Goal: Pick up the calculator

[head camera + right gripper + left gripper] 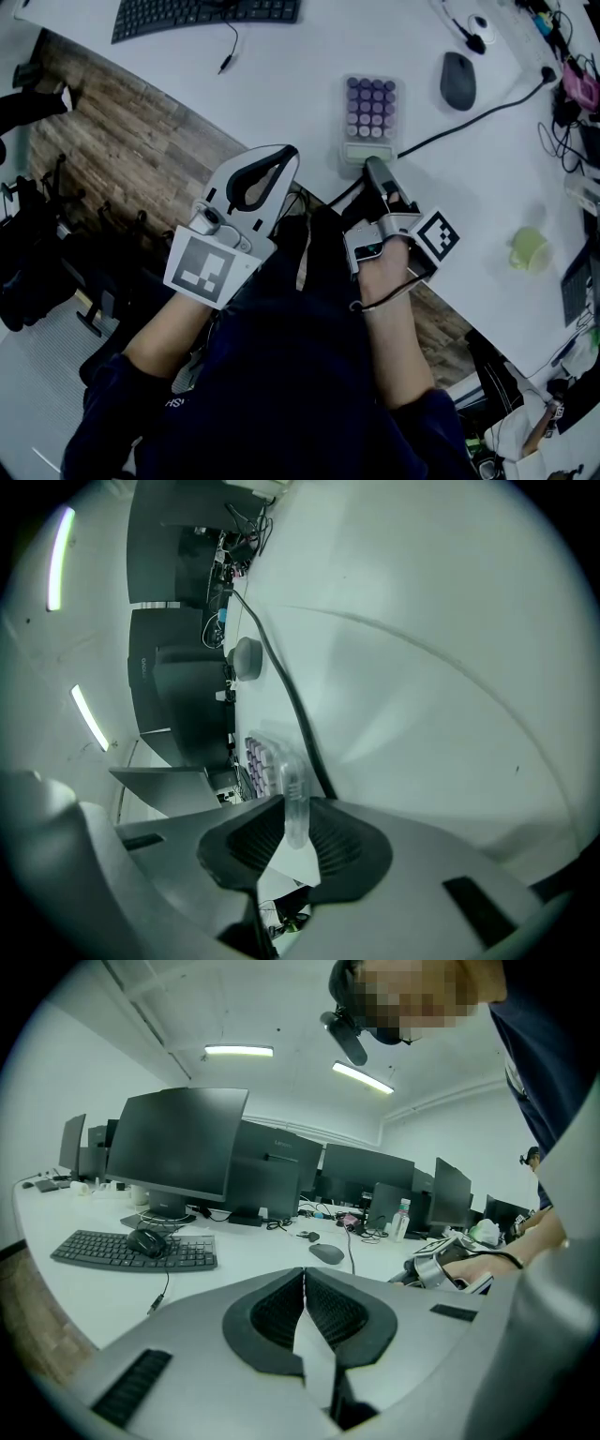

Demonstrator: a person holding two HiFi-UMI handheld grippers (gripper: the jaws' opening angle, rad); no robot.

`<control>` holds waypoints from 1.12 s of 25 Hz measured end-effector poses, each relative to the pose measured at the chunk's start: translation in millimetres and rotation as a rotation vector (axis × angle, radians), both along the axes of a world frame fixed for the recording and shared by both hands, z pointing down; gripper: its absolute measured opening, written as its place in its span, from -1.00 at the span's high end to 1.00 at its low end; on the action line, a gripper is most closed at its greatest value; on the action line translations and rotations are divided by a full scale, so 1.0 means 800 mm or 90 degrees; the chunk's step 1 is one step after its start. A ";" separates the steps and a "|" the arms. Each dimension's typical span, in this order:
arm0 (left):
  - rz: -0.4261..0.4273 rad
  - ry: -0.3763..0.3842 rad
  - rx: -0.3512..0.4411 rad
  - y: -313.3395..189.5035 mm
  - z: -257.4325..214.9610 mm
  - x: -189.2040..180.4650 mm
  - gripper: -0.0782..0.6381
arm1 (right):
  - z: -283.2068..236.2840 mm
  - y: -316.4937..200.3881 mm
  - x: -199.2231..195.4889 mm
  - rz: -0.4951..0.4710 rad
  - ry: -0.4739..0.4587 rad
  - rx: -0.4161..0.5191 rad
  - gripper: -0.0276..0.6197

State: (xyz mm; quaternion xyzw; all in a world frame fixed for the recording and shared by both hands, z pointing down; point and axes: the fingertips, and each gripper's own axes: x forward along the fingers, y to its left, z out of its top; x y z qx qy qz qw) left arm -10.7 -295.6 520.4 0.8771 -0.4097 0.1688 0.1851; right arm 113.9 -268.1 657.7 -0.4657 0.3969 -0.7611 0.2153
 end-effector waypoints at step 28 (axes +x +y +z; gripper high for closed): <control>0.001 0.004 0.029 0.025 -0.017 0.008 0.69 | -0.024 0.001 0.007 0.009 0.002 0.118 0.69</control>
